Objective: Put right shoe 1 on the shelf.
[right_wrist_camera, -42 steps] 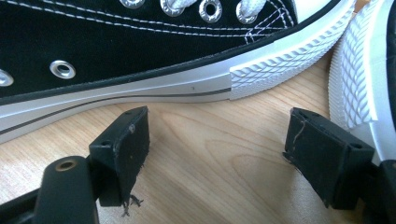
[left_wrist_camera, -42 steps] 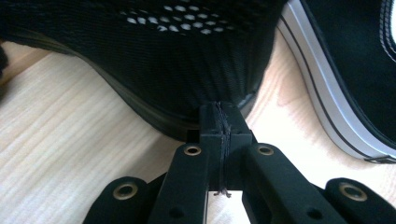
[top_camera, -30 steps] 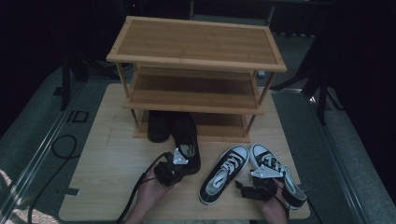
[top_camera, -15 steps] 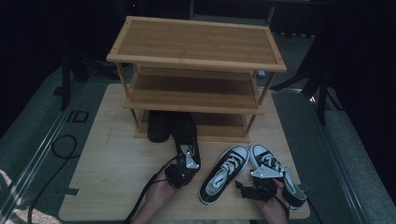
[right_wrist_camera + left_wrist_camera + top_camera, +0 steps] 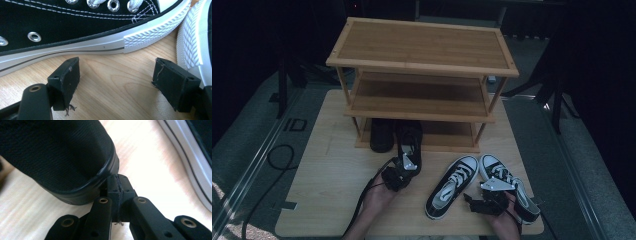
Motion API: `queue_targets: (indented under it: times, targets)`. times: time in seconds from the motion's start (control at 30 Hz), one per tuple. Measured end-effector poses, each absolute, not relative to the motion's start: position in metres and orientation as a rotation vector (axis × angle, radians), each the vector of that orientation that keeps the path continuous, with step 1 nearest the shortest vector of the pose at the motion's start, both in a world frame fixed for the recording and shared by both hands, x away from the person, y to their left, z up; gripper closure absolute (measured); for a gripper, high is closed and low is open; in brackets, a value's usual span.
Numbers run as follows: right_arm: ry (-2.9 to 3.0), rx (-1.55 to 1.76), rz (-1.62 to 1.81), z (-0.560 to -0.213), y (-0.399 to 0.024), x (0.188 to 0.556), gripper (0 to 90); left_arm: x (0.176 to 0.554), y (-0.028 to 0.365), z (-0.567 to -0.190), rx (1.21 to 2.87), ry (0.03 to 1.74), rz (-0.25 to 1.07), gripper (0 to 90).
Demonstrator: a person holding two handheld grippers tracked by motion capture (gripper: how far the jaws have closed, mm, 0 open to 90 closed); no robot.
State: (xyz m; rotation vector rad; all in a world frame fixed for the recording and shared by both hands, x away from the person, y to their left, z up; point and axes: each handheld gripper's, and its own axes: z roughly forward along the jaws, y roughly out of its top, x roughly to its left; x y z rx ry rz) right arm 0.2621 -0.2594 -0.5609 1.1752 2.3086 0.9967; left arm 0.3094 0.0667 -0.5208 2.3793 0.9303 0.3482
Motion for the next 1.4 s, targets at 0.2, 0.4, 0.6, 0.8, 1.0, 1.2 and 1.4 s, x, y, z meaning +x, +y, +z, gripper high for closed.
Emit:
queue_targets:
  times: [0.2, 0.4, 0.6, 0.8, 1.0, 1.2, 1.4]
  targets:
    - [2.309, 1.175, 0.998, -0.561, -0.259, 0.262, 21.6, 0.321, 0.063, -0.516, 2.393, 0.905, 0.384, 89.9]
    - [2.309, 1.172, 0.997, -0.561, -0.259, 0.262, 21.6, 0.327, 0.058, -0.515, 2.394, 0.901, 0.422, 89.9]
    - [2.310, 1.173, 0.997, -0.561, -0.259, 0.262, 21.5, 0.338, 0.062, -0.515, 2.384, 0.935, 0.442, 89.9]
    - [2.310, 1.172, 0.997, -0.561, -0.259, 0.262, 21.5, 0.350, 0.066, -0.515, 2.368, 0.987, 0.465, 89.9]
    - [2.309, 1.172, 0.997, -0.561, -0.259, 0.262, 21.6, 0.359, 0.072, -0.516, 2.356, 1.017, 0.471, 89.8]
    - [2.310, 1.170, 0.997, -0.561, -0.259, 0.262, 21.5, 0.365, 0.075, -0.515, 2.351, 1.031, 0.463, 89.8]
    - [2.311, 1.170, 0.998, -0.561, -0.259, 0.262, 21.5, 0.370, 0.074, -0.516, 2.339, 1.049, 0.460, 89.7]
